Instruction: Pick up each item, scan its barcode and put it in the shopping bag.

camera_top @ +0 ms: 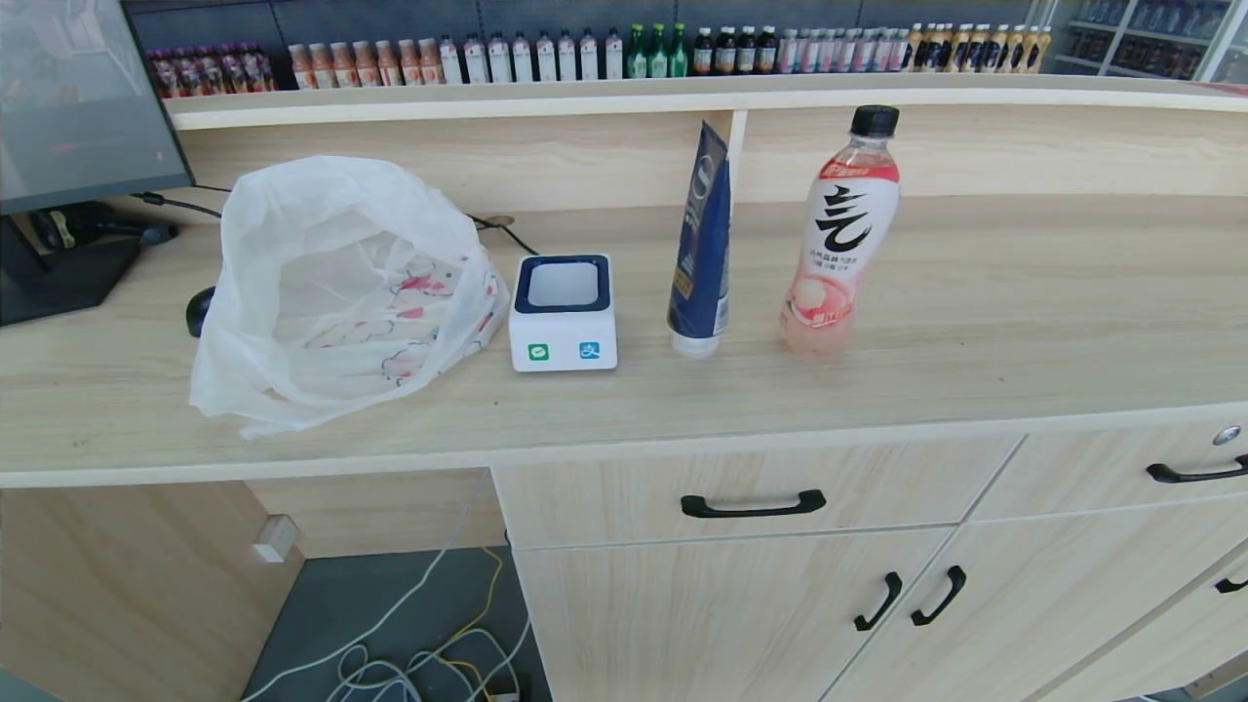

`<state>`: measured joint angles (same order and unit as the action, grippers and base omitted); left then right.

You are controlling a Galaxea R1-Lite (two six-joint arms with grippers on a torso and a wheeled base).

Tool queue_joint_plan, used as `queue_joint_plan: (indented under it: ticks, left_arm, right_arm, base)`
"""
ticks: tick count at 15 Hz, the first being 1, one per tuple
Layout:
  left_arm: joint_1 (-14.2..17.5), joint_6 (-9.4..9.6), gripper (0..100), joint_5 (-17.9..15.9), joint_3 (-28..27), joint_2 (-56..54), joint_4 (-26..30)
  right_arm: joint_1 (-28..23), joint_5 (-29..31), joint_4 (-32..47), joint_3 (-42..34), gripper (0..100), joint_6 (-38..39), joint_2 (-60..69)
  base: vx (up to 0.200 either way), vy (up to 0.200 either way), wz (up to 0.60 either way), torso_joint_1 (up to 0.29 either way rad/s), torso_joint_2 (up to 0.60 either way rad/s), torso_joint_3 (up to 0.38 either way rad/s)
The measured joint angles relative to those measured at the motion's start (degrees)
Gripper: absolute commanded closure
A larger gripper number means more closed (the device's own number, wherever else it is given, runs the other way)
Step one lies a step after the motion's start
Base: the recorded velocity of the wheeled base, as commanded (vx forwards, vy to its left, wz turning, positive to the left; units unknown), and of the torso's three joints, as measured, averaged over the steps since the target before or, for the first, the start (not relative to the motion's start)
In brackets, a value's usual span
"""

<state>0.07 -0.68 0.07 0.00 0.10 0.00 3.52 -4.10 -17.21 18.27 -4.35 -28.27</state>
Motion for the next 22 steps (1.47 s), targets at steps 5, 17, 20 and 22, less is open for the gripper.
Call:
queue_joint_plan:
  ticks: [5,17,20,22]
  left_arm:
    - [0.00,0.00,0,0.00,0.00,0.00,0.00]
    - [0.00,0.00,0,0.00,0.00,0.00,0.00]
    - [0.00,-0.02,0,-0.02,0.00,0.00,0.00]
    - [0.00,0.00,0,0.00,0.00,0.00,0.00]
  right_arm:
    - [3.78,0.02,-8.57,1.23,0,-3.41,-11.25]
    - [26.21,17.77,-19.76,8.74,0,-7.66,-29.61]
    - [33.11,24.67,-27.51,10.56,0,-7.08,-36.34]
    - [36.41,26.34,-32.90,12.37,0,-5.94,-41.48]
  base:
    - [0.000,0.000,0.00,0.000,0.00,0.000]
    - [0.000,0.000,0.00,0.000,0.00,0.000]
    - [0.000,0.000,0.00,0.000,0.00,0.000]
    - [0.000,0.000,0.00,0.000,0.00,0.000]
